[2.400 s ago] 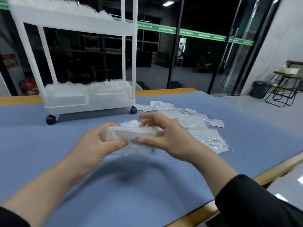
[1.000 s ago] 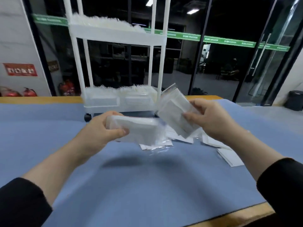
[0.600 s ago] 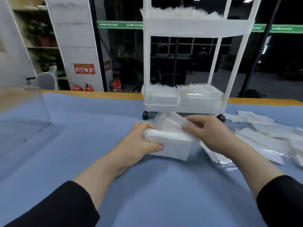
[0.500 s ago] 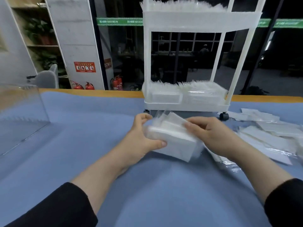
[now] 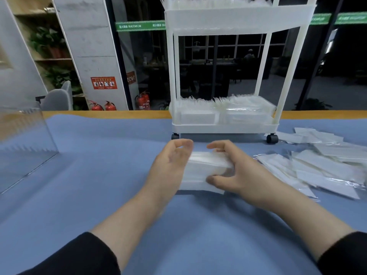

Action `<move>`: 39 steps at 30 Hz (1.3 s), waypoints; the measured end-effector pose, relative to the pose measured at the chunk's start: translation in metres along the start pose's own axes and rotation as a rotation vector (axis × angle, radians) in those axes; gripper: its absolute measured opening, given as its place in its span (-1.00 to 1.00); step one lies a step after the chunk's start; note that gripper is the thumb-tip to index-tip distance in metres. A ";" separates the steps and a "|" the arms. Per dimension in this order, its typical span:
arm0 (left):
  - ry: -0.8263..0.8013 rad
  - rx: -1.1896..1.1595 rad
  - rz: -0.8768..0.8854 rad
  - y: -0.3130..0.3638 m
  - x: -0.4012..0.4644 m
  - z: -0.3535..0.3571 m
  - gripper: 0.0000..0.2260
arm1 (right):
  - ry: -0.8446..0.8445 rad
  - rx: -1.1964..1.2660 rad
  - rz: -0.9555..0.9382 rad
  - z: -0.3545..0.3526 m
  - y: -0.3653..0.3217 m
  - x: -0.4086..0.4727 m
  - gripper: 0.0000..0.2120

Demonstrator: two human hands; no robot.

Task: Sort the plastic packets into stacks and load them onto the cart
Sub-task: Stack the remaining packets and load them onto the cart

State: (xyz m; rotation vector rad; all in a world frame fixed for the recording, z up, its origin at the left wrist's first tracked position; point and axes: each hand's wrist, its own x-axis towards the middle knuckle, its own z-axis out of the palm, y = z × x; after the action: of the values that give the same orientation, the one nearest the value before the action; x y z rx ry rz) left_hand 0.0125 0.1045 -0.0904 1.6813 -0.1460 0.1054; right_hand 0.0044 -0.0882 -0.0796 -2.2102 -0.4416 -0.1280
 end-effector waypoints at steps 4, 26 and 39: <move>0.210 -0.064 -0.015 -0.005 0.004 0.008 -0.70 | -0.055 0.007 0.011 0.000 0.003 -0.001 -0.48; -0.223 0.135 0.091 0.012 -0.007 -0.018 -0.61 | 0.003 -0.158 0.000 -0.033 -0.031 -0.028 -0.66; -0.474 0.182 0.216 0.152 -0.007 0.019 -0.70 | -0.012 -0.572 0.047 -0.153 -0.130 -0.053 -0.76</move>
State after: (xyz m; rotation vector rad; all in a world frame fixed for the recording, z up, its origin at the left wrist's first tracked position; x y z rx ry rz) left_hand -0.0192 0.0688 0.0556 1.8442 -0.6918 -0.1250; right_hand -0.0821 -0.1469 0.0997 -2.7814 -0.3923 -0.2397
